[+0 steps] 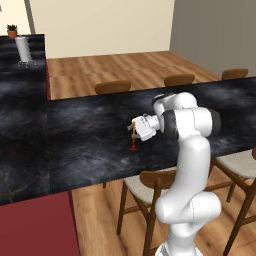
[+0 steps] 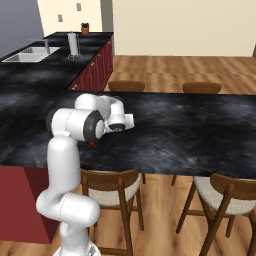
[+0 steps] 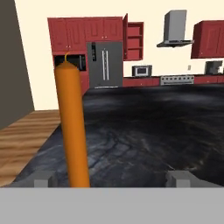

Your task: Get the candle and the beer from the cabinet and move them to the dining counter.

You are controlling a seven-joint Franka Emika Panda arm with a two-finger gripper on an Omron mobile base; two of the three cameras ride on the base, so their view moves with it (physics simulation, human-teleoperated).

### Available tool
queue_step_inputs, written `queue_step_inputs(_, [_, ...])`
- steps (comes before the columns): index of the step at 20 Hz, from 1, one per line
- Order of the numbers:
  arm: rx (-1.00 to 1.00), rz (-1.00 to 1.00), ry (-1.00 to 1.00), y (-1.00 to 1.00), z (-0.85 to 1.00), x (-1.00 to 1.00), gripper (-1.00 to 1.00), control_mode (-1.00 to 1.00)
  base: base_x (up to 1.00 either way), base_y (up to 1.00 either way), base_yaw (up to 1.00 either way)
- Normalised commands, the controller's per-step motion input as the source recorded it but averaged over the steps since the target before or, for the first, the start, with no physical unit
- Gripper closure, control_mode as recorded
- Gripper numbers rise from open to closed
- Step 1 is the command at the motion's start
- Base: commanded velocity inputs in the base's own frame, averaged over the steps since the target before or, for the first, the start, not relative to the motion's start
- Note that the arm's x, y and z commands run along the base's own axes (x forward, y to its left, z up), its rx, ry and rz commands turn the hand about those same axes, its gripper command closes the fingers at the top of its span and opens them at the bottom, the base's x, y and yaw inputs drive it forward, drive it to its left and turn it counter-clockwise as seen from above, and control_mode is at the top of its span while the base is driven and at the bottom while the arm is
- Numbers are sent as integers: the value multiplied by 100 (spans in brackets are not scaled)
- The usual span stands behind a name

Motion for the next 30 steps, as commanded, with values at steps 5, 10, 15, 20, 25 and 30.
queue_step_inputs(5, [0, 0, 0, 0, 31, 0, -100, -100, 0, 0, 0])
queue_step_inputs(10, [0, 0, 0, 0, 51, 0, -100, -100, 0, 0, 0])
queue_step_inputs(15, [0, -3, 0, -3, 51, 0, -100, -100, 0, 0, 0])
queue_step_inputs(20, [0, -7, 1, -13, 44, -19, -100, -100, 0, 0, 0])
queue_step_inputs(25, [0, -17, 6, -21, 46, -33, -100, -100, 0, 0, 0])
queue_step_inputs(30, [0, -24, 14, -24, 39, -33, -100, -100, 0, 0, 0])
